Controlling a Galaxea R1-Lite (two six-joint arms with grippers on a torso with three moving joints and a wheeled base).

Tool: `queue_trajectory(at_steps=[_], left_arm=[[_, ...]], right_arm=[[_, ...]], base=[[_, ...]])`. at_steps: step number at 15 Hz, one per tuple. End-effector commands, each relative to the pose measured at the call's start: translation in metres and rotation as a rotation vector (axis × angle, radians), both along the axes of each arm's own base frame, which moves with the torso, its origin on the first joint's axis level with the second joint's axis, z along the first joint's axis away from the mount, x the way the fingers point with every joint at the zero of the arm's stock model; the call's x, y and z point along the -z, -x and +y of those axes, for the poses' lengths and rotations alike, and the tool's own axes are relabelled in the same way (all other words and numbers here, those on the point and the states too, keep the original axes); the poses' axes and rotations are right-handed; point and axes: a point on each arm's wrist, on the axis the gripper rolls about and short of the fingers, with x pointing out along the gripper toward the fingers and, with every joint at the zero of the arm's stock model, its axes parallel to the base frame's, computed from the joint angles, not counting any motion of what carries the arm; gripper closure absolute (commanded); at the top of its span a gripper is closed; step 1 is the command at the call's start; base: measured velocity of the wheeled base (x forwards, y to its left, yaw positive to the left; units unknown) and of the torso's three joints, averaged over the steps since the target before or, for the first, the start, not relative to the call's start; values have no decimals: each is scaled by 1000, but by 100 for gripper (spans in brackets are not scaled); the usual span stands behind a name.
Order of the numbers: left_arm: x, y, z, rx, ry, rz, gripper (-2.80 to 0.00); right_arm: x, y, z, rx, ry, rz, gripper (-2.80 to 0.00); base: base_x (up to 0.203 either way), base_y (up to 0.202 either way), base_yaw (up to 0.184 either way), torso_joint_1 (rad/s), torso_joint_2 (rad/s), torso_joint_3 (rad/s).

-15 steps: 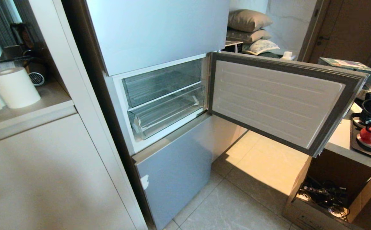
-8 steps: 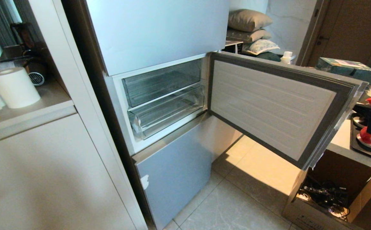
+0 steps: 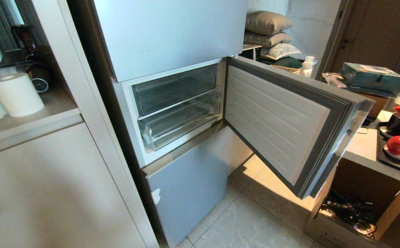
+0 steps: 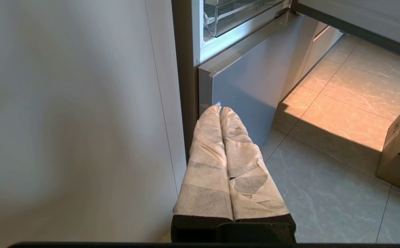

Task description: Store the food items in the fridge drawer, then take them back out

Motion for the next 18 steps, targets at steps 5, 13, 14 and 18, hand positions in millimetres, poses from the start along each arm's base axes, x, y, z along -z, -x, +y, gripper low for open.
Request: queue_trajectory(at_steps=[5,13,14,18], left_arm=[[0,0,0,0,-1,-1,0],[0,0,0,0,-1,-1,0],[0,0,0,0,0,-1,0],[0,0,0,0,-1,0,0]], right_arm=[[35,-75,-13,31,-235,121,0],[67,-128,152,-30,256,138,0],[67,-132,173,-55,275,128,0],[78,-151,256,-113,393,75,0]], base=[[0,0,0,0,0,0],[0,0,0,0,0,0],[0,0,0,0,0,0],[0,0,0,0,0,0]])
